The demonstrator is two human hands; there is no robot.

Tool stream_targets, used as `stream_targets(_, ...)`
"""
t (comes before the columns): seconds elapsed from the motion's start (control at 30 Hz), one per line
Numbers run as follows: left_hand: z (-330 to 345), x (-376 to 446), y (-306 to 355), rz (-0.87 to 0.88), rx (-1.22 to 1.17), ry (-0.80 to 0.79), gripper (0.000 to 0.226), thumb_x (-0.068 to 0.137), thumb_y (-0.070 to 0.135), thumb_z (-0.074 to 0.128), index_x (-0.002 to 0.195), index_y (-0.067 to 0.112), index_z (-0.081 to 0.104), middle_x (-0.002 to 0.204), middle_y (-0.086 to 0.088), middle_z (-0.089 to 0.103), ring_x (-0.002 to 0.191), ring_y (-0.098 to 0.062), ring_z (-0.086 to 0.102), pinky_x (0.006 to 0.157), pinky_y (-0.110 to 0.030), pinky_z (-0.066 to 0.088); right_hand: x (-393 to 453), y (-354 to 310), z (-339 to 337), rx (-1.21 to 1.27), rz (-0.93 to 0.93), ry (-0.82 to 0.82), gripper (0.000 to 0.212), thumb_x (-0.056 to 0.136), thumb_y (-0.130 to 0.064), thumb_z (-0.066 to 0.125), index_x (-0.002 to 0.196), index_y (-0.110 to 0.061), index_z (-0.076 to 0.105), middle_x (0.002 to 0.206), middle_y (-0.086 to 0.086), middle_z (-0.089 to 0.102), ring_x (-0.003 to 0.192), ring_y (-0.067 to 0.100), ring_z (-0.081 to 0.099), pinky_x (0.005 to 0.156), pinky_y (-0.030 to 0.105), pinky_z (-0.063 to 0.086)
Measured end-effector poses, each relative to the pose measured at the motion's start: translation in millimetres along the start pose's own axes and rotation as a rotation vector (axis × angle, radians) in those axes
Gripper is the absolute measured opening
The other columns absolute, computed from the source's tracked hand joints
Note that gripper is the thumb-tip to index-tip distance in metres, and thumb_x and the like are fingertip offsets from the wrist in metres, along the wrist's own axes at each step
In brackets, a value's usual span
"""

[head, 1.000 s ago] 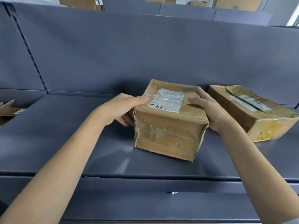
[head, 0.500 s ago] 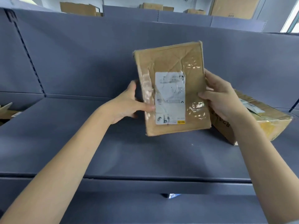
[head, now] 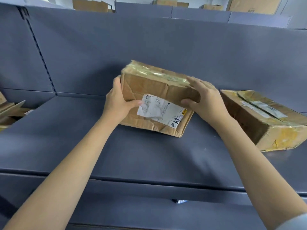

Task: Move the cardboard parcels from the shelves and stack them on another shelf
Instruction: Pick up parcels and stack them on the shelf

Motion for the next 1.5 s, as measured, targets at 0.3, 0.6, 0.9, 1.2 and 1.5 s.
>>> stream_targets(0.3, 22, 16, -37, -0.114, 0.079, -0.009, 0.046, 0.083, 0.014, 0.070, 0.098, 0.009, 0.028, 0.104, -0.004, 0.047, 0.092, -0.017, 0.044, 0.069, -0.024, 0.034, 1, 36, 55, 0.336, 0.337, -0.065, 0.088, 0.085, -0.008, 0.066, 0.150, -0.030, 0.011, 0.073, -0.003, 0.048, 0.066, 0.010, 0.047, 0.068, 0.021, 0.042)
stream_targets(0.6, 37, 52, -51, -0.134, 0.104, -0.045, 0.047, 0.083, 0.014, 0.071, 0.099, 0.010, 0.026, 0.116, -0.014, 0.051, 0.094, -0.020, 0.045, 0.074, -0.029, 0.038, 31, 53, 75, 0.380, 0.391, -0.077, 0.083, 0.087, -0.009, 0.064, 0.149, -0.028, 0.013, 0.085, -0.016, 0.047, 0.091, 0.018, 0.048, 0.081, 0.026, 0.041)
stream_targets(0.9, 30, 43, -42, -0.081, 0.196, 0.015, 0.114, 0.077, 0.012, 0.075, 0.149, 0.023, -0.012, 0.156, -0.020, -0.001, 0.142, -0.039, 0.010, 0.111, -0.048, 0.021, 26, 53, 74, 0.406, 0.389, -0.052, 0.098, 0.086, -0.008, 0.067, 0.151, -0.027, -0.004, 0.135, -0.001, 0.046, 0.120, 0.025, 0.050, 0.097, 0.029, 0.040)
stream_targets(1.2, 44, 12, 13, 0.400, 0.530, 0.021, 0.088, 0.076, 0.005, 0.061, 0.149, 0.006, 0.013, 0.156, -0.022, 0.003, 0.142, -0.045, -0.001, 0.114, -0.053, 0.004, -18, 42, 42, 0.303, 0.409, 0.096, 0.096, 0.084, -0.018, 0.071, 0.152, -0.022, 0.003, 0.158, 0.004, 0.020, 0.145, 0.016, 0.019, 0.105, 0.020, 0.024)
stream_targets(1.5, 118, -45, 89, 0.767, 0.186, -0.223, 0.050, 0.071, -0.003, 0.057, 0.121, -0.004, 0.054, 0.137, -0.026, 0.045, 0.129, -0.044, 0.038, 0.102, -0.045, 0.038, -80, 63, -35, -0.154, 0.429, 0.282, 0.056, 0.086, -0.009, 0.055, 0.140, -0.006, 0.039, 0.145, 0.013, 0.041, 0.137, 0.031, 0.033, 0.112, 0.035, 0.023)
Point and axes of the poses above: each hand's wrist, its own x-axis towards the middle knuckle, its own z-axis out of the palm, y = z × x, the point moved 7 cm from there along x, towards the middle knuckle
